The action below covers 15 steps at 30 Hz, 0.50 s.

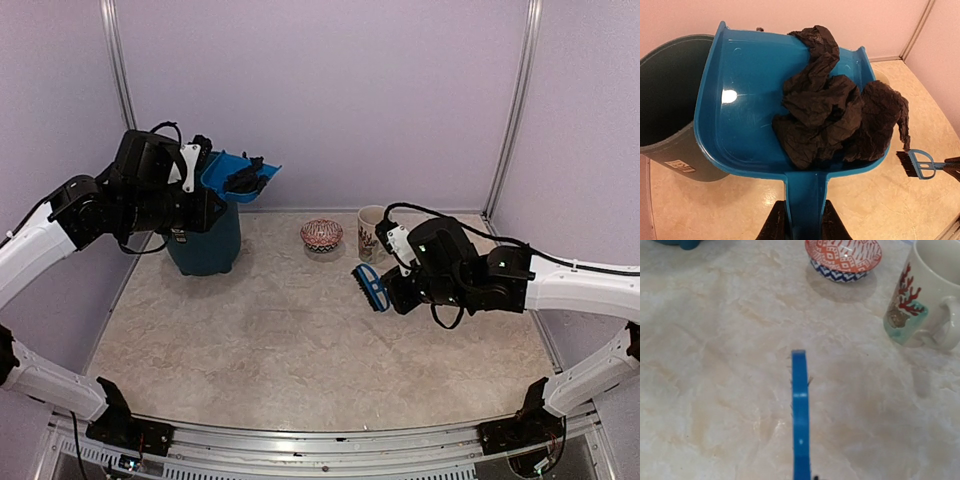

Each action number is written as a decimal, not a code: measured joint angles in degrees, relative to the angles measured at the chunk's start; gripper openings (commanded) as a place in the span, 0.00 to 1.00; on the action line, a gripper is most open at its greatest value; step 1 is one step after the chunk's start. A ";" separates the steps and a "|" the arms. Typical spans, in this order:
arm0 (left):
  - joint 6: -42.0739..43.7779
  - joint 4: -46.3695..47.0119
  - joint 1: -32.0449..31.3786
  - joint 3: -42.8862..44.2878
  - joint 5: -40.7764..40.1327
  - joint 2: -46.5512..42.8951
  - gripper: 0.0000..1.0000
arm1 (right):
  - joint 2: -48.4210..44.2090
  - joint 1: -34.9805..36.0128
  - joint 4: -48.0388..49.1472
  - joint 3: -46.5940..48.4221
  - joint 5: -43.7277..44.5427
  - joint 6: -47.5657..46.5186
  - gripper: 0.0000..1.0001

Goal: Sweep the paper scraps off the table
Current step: Dump the paper scraps in the dustpan into the trash bin.

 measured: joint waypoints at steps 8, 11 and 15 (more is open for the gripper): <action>4.24 -4.74 11.04 5.55 -1.70 1.05 0.00 | 0.00 -0.17 1.31 -0.17 -1.73 -0.13 0.00; 5.60 -6.25 14.53 7.52 -2.84 2.73 0.00 | 0.13 -0.20 2.03 -0.20 -2.56 -0.44 0.00; 7.26 -8.87 17.62 9.62 -5.86 5.79 0.00 | 1.55 -0.20 2.80 0.04 -3.50 -1.55 0.00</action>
